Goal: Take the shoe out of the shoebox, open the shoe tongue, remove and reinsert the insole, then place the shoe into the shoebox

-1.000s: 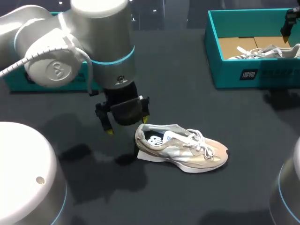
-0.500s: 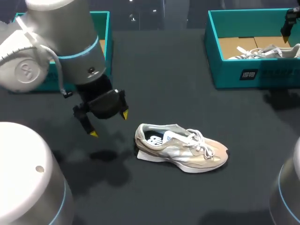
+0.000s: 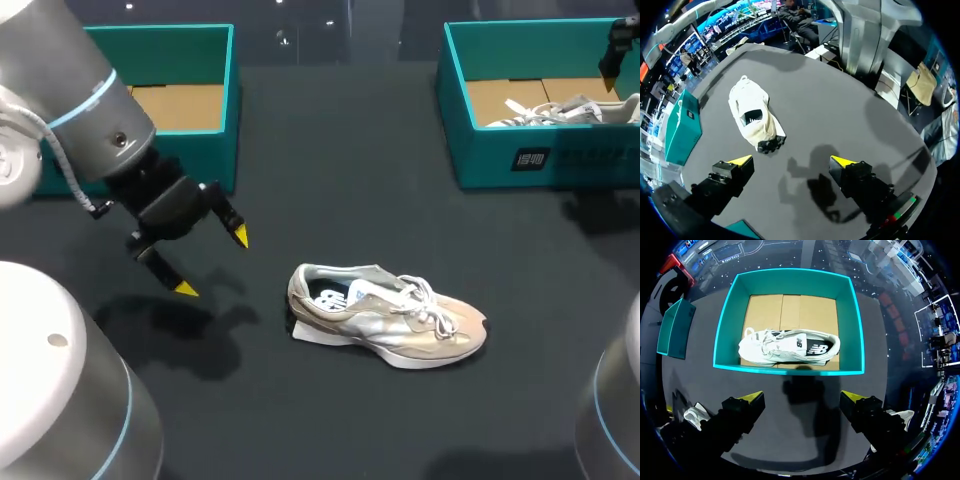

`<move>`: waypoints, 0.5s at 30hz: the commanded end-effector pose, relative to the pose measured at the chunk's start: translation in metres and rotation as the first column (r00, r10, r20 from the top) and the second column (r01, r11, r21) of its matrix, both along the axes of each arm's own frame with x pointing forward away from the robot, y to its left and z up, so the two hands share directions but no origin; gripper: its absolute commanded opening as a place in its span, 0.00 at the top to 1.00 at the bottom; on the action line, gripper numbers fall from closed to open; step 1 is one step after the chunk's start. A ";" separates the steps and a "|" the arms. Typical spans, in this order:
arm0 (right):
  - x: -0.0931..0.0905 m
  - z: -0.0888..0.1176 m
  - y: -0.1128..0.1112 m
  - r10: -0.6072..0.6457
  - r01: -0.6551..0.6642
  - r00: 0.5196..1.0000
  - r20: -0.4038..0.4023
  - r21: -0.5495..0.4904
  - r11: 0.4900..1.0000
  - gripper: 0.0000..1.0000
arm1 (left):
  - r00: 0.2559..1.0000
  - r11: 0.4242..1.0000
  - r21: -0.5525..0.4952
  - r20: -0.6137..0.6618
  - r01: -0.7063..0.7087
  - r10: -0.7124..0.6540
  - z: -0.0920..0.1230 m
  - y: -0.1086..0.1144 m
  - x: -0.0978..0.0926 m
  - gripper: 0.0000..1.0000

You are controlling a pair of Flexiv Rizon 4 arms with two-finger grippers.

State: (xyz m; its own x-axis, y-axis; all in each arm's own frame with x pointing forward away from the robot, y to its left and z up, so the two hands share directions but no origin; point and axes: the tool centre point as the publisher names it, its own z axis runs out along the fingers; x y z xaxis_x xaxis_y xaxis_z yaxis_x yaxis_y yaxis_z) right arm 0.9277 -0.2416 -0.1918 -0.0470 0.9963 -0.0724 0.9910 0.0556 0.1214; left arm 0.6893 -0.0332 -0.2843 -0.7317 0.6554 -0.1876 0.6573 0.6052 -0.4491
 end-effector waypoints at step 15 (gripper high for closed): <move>-0.001 0.000 0.000 0.000 0.000 1.000 0.002 0.000 1.000 0.00 | 0.947 0.899 -0.371 -0.294 -0.234 0.125 -0.034 0.020 0.018 0.00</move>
State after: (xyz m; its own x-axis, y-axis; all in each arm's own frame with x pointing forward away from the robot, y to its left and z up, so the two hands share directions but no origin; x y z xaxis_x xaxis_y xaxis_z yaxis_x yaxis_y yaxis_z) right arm 0.9277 -0.2417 -0.1918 -0.0469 0.9963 -0.0724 0.9910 0.0555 0.1214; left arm 0.7091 -0.0160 -0.3121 -0.8865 0.4245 -0.1843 0.3963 0.4908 -0.7759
